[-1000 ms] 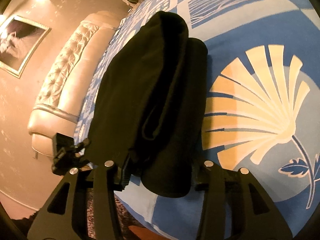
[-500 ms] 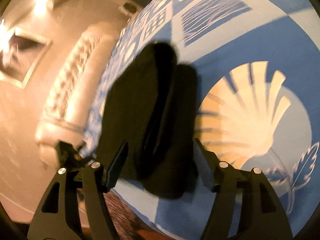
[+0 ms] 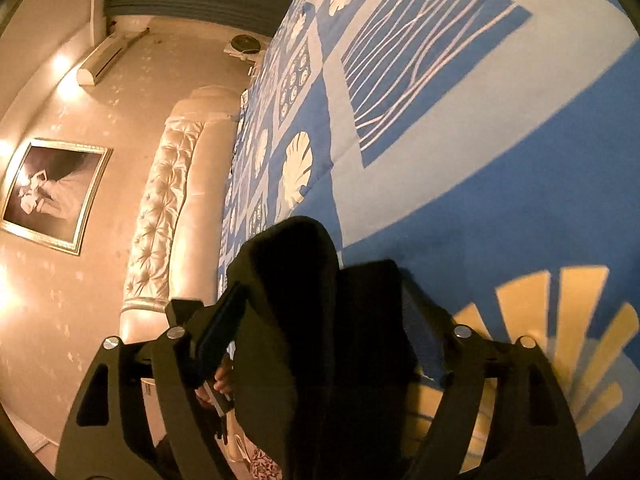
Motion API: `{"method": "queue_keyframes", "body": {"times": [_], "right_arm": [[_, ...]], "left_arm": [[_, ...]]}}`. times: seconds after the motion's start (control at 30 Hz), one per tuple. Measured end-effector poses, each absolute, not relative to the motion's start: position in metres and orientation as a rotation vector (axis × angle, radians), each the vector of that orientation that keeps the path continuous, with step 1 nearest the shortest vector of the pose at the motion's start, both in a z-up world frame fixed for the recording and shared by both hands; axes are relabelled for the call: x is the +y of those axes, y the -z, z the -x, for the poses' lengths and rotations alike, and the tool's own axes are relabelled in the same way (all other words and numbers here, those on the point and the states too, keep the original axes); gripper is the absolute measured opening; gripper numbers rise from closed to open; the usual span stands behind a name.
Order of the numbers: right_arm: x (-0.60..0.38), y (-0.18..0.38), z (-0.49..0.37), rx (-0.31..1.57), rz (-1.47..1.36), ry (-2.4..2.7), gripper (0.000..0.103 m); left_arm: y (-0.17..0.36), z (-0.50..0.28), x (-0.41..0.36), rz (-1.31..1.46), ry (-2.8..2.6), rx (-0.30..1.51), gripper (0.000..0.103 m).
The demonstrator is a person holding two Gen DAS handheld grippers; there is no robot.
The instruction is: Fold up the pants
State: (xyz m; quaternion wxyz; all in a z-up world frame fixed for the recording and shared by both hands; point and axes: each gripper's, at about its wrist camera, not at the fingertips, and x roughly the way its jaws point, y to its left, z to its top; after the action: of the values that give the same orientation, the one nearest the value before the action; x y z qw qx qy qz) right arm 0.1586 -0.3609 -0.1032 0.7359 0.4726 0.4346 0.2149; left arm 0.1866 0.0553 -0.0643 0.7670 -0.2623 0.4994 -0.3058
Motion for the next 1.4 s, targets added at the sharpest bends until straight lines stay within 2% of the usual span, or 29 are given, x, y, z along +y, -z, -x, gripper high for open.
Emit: {"method": "queue_keyframes", "body": {"times": [0.1, 0.2, 0.33, 0.37, 0.4, 0.43, 0.5, 0.57, 0.67, 1.4], "right_arm": [[-0.358, 0.102, -0.163, 0.969, -1.008, -0.484, 0.079], [-0.356, 0.102, -0.166, 0.981, -0.982, -0.485, 0.079], [-0.35, 0.1, -0.17, 0.992, -0.935, -0.46, 0.077], [-0.348, 0.1, -0.171, 1.003, -0.905, -0.44, 0.068], [-0.345, 0.099, -0.173, 1.011, -0.882, -0.423, 0.058], [-0.344, 0.101, -0.172, 1.017, -0.868, -0.411, 0.055], [-0.344, 0.103, -0.174, 1.012, -0.871, -0.404, 0.045], [-0.344, 0.103, -0.173, 1.005, -0.865, -0.406, 0.041], [-0.34, 0.099, -0.172, 0.992, -0.847, -0.406, 0.038], [-0.317, 0.089, -0.21, 0.954, -0.783, -0.447, 0.036]], "left_arm": [[0.067, -0.203, 0.047, 0.6, 0.719, 1.1, 0.076], [0.073, -0.218, 0.037, 0.644, 0.755, 1.122, 0.081], [0.076, -0.225, 0.03, 0.672, 0.752, 1.124, 0.079], [0.074, -0.224, 0.026, 0.632, 0.737, 1.122, 0.065], [0.073, -0.224, 0.022, 0.58, 0.713, 1.131, 0.058], [0.073, -0.223, 0.021, 0.541, 0.693, 1.132, 0.05], [0.073, -0.224, 0.021, 0.532, 0.678, 1.118, 0.043], [0.072, -0.223, 0.024, 0.546, 0.669, 1.106, 0.036], [0.071, -0.221, 0.025, 0.548, 0.661, 1.084, 0.032], [0.072, -0.257, 0.05, 0.586, 0.593, 1.065, 0.031]]}}
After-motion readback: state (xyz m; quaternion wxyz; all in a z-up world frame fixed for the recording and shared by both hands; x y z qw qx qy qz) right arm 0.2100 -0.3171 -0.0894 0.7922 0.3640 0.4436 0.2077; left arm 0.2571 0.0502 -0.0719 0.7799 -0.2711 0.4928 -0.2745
